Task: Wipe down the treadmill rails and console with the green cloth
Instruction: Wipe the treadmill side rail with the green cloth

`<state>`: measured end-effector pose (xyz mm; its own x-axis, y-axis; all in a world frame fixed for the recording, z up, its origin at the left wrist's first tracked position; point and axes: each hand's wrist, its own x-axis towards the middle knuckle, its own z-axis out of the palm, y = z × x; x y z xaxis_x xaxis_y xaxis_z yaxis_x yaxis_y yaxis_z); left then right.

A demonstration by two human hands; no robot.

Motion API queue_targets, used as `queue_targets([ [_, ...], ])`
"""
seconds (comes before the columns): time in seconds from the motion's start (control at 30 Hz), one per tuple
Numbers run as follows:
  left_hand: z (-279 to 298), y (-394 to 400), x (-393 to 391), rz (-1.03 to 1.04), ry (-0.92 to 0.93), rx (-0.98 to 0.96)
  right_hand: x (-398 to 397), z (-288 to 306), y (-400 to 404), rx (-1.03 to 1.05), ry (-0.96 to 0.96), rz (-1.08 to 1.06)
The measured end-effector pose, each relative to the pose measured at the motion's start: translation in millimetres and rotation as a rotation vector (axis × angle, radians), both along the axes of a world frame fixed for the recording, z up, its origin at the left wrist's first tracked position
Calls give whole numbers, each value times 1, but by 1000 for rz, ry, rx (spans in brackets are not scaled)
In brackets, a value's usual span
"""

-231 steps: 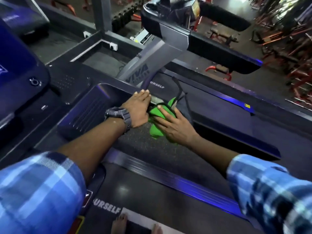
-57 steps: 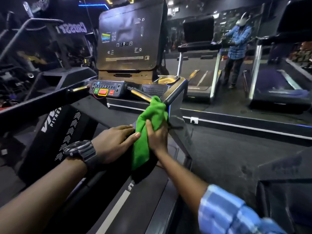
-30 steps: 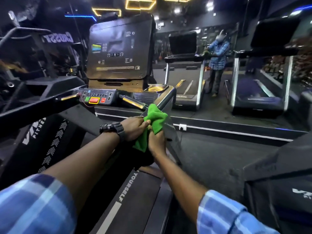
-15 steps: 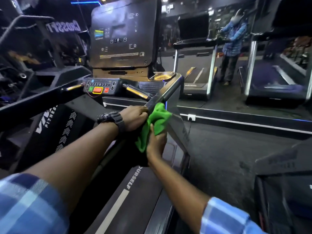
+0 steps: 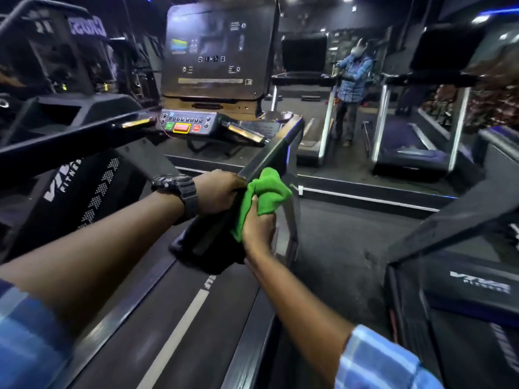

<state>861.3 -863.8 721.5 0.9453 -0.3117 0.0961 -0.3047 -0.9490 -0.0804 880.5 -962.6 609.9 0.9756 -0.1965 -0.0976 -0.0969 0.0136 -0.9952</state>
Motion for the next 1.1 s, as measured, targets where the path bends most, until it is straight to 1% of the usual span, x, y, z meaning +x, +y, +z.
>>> queue_targets([
  [0.03,-1,4,-14,-16,-5,-7,-17,3,1,8,-102,-16],
  [0.1,-1,9,-37,-7,-30,-10,-35,15,0,-35,-282,27],
  [0.13,1,10,-47,4,-38,-9,-37,20,-1,-68,-309,50],
  [0.2,1,10,-64,0,-54,-1,-31,26,-4,-68,-255,89],
  [0.3,0,9,-84,1,-79,-32,-45,30,-2,-15,-41,56],
  [0.37,-2,7,-94,15,-106,-85,-73,22,3,-12,34,28],
  [0.43,-4,2,-101,35,-118,-112,-112,10,12,43,68,-1],
  [0.5,-5,2,-104,48,-109,-133,-146,9,16,63,7,-27],
  [0.53,-5,4,-104,56,-90,-135,-154,13,15,34,-46,-22],
  [0.63,-3,7,-106,81,-86,-153,-143,31,2,-74,-248,38],
  [0.67,-1,6,-108,86,-103,-172,-134,34,-4,-93,-273,77],
  [0.7,-1,4,-110,77,-120,-183,-126,35,-10,-93,-246,110],
  [0.73,-1,2,-113,71,-137,-176,-119,32,-14,-74,-168,134],
  [0.8,-1,-3,-118,74,-149,-135,-119,25,-12,28,46,154],
  [0.83,-2,-4,-120,77,-157,-129,-123,20,-7,58,108,150],
  [0.9,-4,-6,-124,84,-167,-139,-139,15,-3,75,147,153],
  [0.97,-5,-12,-128,71,-189,-134,-151,16,-14,-26,102,211],
  [1.03,-4,-22,-132,67,-215,-114,-156,25,-40,-213,-11,282],
  [1.1,-2,-44,-131,71,-241,-155,-157,37,-71,-443,-112,298],
])
